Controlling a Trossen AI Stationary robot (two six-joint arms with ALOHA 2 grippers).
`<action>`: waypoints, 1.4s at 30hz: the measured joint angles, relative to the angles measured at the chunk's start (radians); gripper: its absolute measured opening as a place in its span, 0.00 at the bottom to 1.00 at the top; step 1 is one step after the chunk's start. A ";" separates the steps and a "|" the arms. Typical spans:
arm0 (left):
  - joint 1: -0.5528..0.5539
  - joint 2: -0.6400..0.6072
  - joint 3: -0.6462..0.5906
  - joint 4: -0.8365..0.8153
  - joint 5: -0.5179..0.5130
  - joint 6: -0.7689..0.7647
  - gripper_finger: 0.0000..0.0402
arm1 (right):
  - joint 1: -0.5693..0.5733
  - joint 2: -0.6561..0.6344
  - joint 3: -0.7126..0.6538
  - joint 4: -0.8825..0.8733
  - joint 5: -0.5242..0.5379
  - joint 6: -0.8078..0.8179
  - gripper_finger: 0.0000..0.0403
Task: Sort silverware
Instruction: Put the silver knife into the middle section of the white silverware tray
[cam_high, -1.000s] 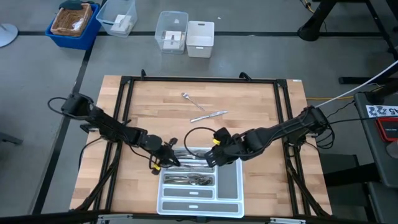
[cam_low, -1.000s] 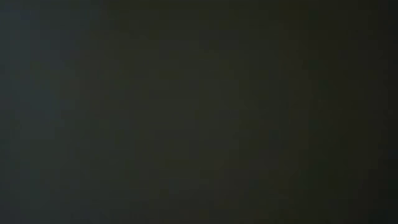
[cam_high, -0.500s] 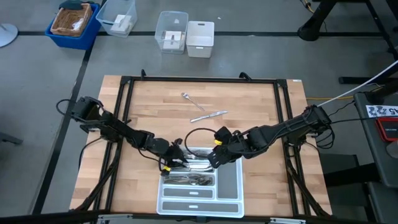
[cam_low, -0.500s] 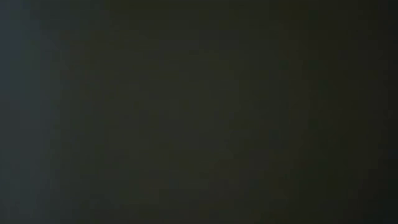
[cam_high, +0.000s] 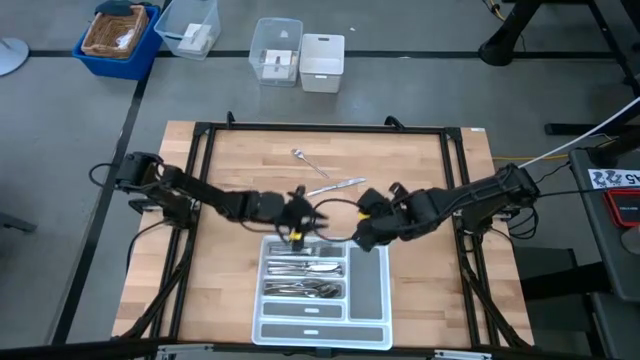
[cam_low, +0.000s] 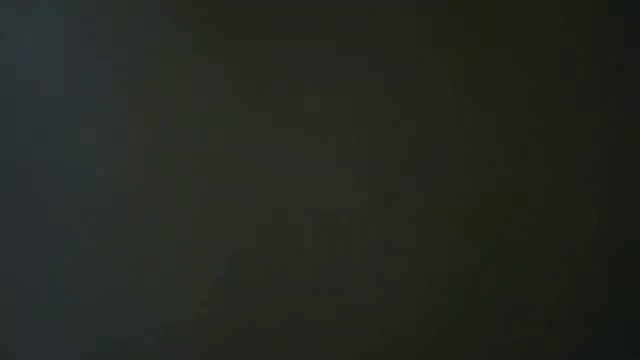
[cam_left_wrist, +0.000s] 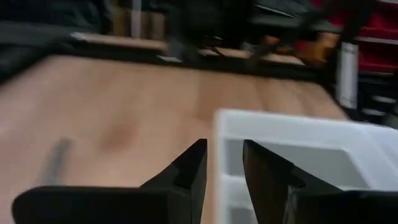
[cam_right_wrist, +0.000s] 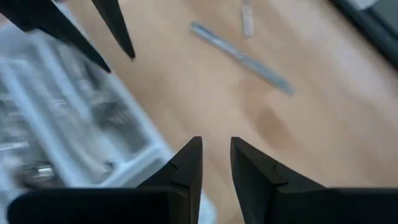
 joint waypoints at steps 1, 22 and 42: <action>0.027 0.006 0.012 0.001 -0.001 0.022 0.23 | -0.015 -0.003 0.000 -0.021 0.012 -0.007 0.21; 0.388 0.355 0.341 -0.351 0.133 0.147 0.23 | -0.415 -0.008 0.000 -0.066 -0.121 -0.408 0.21; 0.439 0.481 0.531 -0.699 0.156 0.247 0.23 | -0.513 -0.008 0.000 -0.037 -0.161 -0.475 0.21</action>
